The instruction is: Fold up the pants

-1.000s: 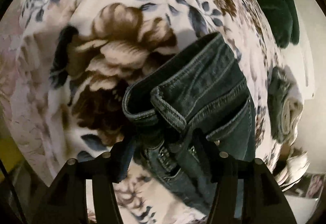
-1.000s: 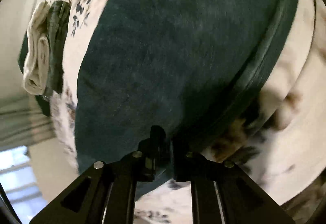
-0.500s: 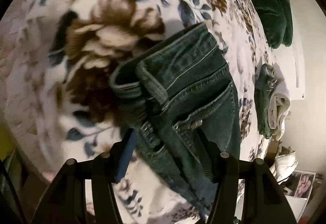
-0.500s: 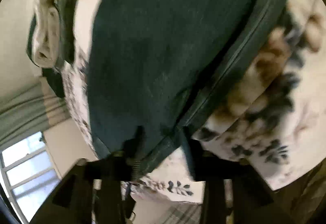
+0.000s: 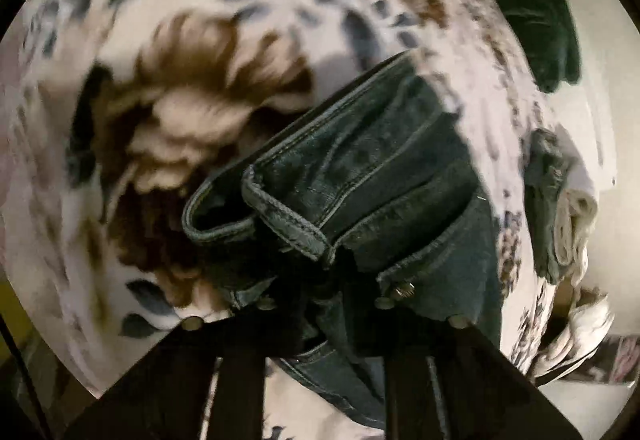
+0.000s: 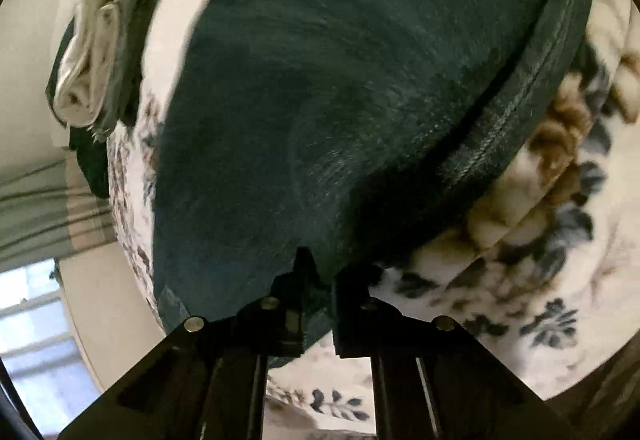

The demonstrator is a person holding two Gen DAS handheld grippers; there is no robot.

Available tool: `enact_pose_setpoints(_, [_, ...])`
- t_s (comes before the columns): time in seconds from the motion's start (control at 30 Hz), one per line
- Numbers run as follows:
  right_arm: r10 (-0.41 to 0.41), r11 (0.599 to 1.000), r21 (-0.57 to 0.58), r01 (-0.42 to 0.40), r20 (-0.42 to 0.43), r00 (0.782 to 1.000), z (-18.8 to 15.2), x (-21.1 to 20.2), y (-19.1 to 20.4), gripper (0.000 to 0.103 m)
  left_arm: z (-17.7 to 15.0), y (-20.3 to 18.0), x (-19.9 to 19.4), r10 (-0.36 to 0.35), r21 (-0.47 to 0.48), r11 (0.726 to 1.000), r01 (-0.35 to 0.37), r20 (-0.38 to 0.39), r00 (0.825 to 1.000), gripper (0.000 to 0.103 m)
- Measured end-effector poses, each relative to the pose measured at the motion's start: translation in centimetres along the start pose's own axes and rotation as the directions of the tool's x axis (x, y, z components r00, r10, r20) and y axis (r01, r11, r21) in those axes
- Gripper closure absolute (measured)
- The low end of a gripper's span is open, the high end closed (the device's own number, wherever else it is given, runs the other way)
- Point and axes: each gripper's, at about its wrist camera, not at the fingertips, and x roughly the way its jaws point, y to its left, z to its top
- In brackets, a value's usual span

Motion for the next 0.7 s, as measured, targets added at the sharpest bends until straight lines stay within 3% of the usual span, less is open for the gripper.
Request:
enact_pose_setpoints(0.23, [0.021, 0.995, -0.094, -0.02, 0.01, 1.0, -1.3, -4.7, 1.2, 0.099, -1.4, -0.5, -5.8, -0.055, 0.057, 0.997, 0.051, 0.063, 0.997, 0.094])
enact_pose_setpoints(0.4, [-0.06, 0.993, -0.108, 0.056, -0.032, 0.998, -0.8, -3.5, -0.9, 0.099, -2.4, 2.6, -1.7, 0.065, 0.03, 0.997, -0.064, -0.016, 0.998, 0.093])
enact_pose_setpoints(0.47, [-0.112, 0.989, -0.106, 0.103, -0.079, 0.991, 0.0, -1.9, -1.6, 0.098, -2.6, 3.8, -0.6, 0.074, 0.015, 0.997, -0.073, -0.05, 0.996, 0.09])
enact_pose_setpoints(0.6, [-0.221, 0.965, -0.178, 0.191, -0.173, 0.96, 0.6, -2.0, -0.9, 0.069, -2.2, 3.4, -2.6, 0.083, 0.007, 0.997, -0.083, -0.086, 0.993, 0.081])
enact_pose_setpoints(0.67, [-0.282, 0.935, -0.277, 0.222, -0.2, 0.938, 0.3, -3.5, 1.2, 0.053, -2.3, 1.9, -4.4, 0.138, 0.084, 0.988, -0.131, -0.083, 0.987, 0.073])
enact_pose_setpoints(0.7, [-0.296, 0.923, -0.314, 0.221, -0.214, 0.931, 0.2, -4.0, 2.4, 0.052, -2.5, 1.1, -4.9, 0.171, 0.132, 0.978, -0.16, -0.07, 0.983, 0.07])
